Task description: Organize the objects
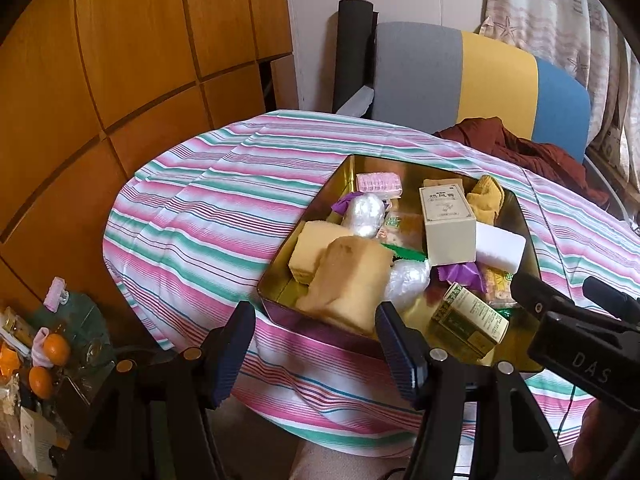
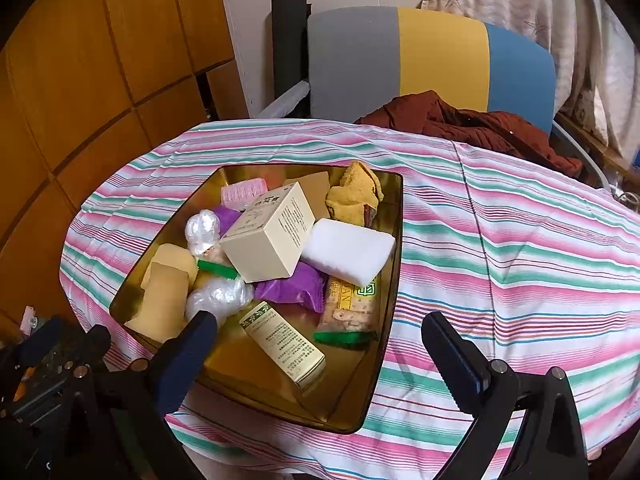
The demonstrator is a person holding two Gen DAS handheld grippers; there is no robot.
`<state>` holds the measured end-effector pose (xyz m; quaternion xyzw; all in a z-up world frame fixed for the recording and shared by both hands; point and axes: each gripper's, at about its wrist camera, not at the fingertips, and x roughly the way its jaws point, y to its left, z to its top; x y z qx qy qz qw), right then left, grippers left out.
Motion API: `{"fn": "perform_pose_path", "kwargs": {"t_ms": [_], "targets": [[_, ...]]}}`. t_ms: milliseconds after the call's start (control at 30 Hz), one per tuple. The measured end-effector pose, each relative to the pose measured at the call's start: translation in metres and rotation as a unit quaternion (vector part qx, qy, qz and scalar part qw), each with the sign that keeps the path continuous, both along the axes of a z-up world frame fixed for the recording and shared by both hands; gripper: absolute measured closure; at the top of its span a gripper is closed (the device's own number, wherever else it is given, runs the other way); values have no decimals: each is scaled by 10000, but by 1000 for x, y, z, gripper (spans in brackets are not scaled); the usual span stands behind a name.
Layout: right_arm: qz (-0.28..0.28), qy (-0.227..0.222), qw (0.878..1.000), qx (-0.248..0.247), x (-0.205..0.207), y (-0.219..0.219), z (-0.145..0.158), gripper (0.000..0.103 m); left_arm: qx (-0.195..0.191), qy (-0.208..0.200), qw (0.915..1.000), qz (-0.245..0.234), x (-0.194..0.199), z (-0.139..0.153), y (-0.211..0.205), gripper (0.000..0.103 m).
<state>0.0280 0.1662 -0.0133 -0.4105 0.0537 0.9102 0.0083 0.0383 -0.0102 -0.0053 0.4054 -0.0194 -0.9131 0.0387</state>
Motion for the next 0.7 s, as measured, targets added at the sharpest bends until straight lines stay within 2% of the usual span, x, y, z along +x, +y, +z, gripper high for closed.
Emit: {"fn": "perform_pose_path", "kwargs": {"t_ms": [700], "targets": [[-88,-63,9999,-10,-1,6,-4,0,63,38,10000,9,-1,-1,0,42]]}}
